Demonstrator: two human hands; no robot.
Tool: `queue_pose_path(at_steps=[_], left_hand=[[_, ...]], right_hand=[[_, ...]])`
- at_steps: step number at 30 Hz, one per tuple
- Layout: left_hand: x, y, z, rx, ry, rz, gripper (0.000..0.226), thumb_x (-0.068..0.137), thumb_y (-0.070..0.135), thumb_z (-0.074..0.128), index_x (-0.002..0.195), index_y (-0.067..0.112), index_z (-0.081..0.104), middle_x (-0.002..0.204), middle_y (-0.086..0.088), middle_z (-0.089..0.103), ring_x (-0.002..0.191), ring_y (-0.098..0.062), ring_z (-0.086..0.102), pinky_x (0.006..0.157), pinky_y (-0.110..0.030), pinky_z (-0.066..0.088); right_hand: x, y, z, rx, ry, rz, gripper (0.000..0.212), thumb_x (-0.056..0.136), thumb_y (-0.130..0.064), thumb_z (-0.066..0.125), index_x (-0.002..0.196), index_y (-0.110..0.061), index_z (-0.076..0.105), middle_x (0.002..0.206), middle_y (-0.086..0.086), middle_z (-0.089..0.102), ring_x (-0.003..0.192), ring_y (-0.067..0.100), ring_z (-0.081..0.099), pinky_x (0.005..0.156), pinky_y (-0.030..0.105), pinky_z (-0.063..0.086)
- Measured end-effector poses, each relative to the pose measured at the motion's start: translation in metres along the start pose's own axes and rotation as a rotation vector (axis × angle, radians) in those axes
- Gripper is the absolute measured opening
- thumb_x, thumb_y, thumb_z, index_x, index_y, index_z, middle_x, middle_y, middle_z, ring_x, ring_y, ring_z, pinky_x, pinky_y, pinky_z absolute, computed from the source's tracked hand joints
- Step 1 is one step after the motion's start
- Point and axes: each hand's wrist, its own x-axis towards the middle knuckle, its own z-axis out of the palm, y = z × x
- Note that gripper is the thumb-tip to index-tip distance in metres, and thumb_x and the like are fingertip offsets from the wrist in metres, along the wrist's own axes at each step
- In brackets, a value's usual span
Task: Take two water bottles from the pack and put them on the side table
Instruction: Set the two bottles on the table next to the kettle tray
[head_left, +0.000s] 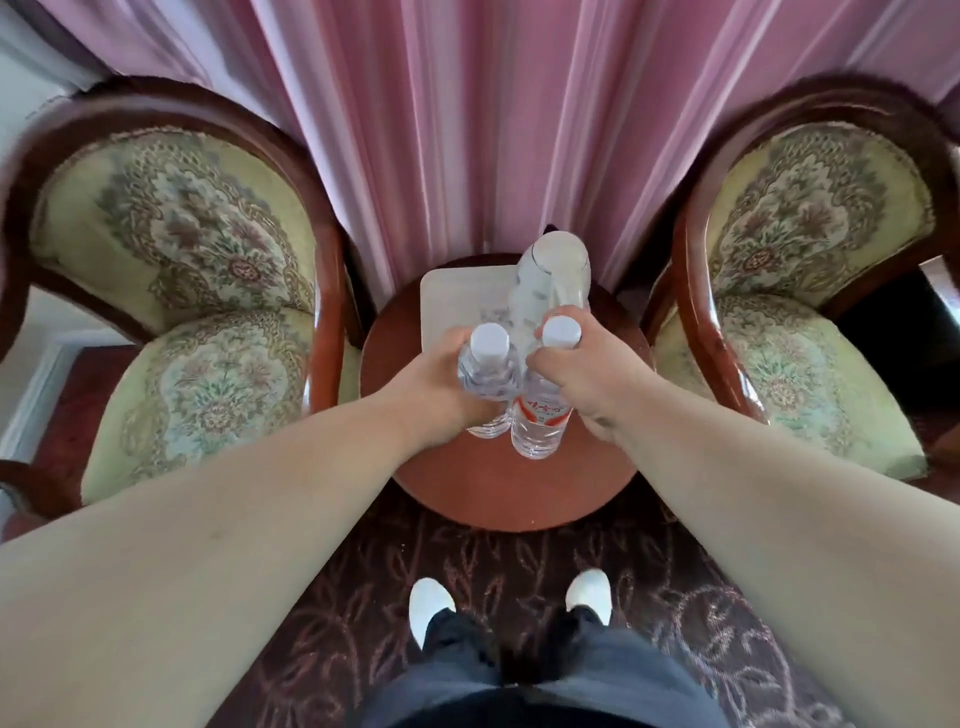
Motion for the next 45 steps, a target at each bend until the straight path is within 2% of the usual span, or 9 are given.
queue_pose_path(at_steps=[3,7,10,20,23,28,33,40,45], left_hand=[[0.027,-0.049,0.007,0.035,0.105,-0.070,0.062,0.065,0.031,0.086,0.117,0.032,0.052,0.100,0.017,0.067,0.085,0.016,0.063,0.073,-0.004,0.049],[0.057,-0.098,0.024,-0.125,0.099,-0.131,0.077,0.061,0.020,0.088,0.128,0.008,0.052,0.111,0.001,0.066,0.094,-0.004,0.061,0.091,-0.028,0.055],[0.068,-0.120,0.032,-0.046,0.161,-0.143,0.074,0.063,0.024,0.086,0.126,0.018,0.048,0.099,0.017,0.058,0.083,0.007,0.057,0.072,-0.010,0.050],[0.058,-0.147,0.064,0.059,0.113,-0.206,0.064,0.075,0.008,0.085,0.123,0.016,0.044,0.099,0.016,0.055,0.086,0.000,0.057,0.070,-0.002,0.045],[0.055,-0.143,0.062,0.160,0.007,-0.281,0.070,0.076,0.010,0.084,0.125,0.023,0.036,0.104,0.008,0.059,0.090,-0.007,0.060,0.068,-0.009,0.049],[0.068,-0.108,0.010,0.542,-0.201,-0.399,0.128,0.063,0.034,0.091,0.160,0.030,0.007,0.150,-0.013,0.047,0.121,-0.029,0.059,0.103,-0.041,0.049],[0.052,-0.069,0.000,0.828,0.049,-0.320,0.076,0.059,0.090,0.052,0.113,0.037,0.047,0.084,0.011,0.066,0.073,-0.009,0.061,0.058,-0.032,0.045],[0.071,-0.057,0.035,1.035,0.056,-0.216,0.035,0.093,0.047,0.056,0.103,0.014,0.050,0.084,-0.010,0.064,0.077,-0.036,0.058,0.063,-0.039,0.046],[0.069,-0.063,0.018,1.049,0.015,-0.069,0.027,0.092,0.033,0.059,0.113,0.015,0.059,0.074,-0.003,0.052,0.074,-0.030,0.053,0.062,-0.037,0.039]], right_hand=[[0.036,0.030,0.014,-0.099,0.031,-0.009,0.029,0.063,-0.013,0.061,0.085,-0.031,0.059,0.068,-0.008,0.055,0.051,-0.004,0.054,0.040,0.011,0.041],[0.078,0.068,0.025,-0.188,0.021,-0.005,0.029,0.059,-0.019,0.064,0.084,-0.035,0.060,0.070,-0.013,0.059,0.050,-0.005,0.053,0.042,0.015,0.043],[0.099,0.088,0.032,-0.224,-0.009,-0.022,0.026,0.063,-0.019,0.065,0.083,-0.036,0.059,0.075,-0.013,0.061,0.060,0.002,0.054,0.049,0.017,0.045],[0.097,0.141,0.026,-0.206,-0.086,0.040,0.024,0.075,-0.010,0.066,0.084,-0.030,0.057,0.089,-0.016,0.065,0.068,0.002,0.057,0.049,0.008,0.043],[0.092,0.152,0.023,-0.228,-0.151,0.048,0.026,0.075,-0.012,0.068,0.083,-0.033,0.055,0.079,-0.017,0.063,0.060,-0.002,0.054,0.050,0.011,0.044],[0.112,0.127,0.006,-0.312,-0.242,0.077,0.027,0.074,-0.028,0.071,0.086,-0.040,0.051,0.070,-0.013,0.059,0.045,-0.002,0.050,0.037,0.011,0.039],[0.113,0.128,0.010,-0.287,-0.318,0.060,0.028,0.076,-0.024,0.072,0.089,-0.036,0.049,0.072,-0.014,0.058,0.049,-0.004,0.050,0.040,0.010,0.038],[0.120,0.133,0.012,-0.283,-0.305,0.039,0.027,0.080,-0.018,0.067,0.099,-0.028,0.051,0.076,-0.011,0.058,0.060,0.007,0.050,0.046,0.015,0.041],[0.121,0.133,0.010,-0.294,-0.306,0.039,0.029,0.081,-0.017,0.066,0.102,-0.029,0.050,0.074,-0.010,0.055,0.056,0.007,0.047,0.038,0.009,0.038]])
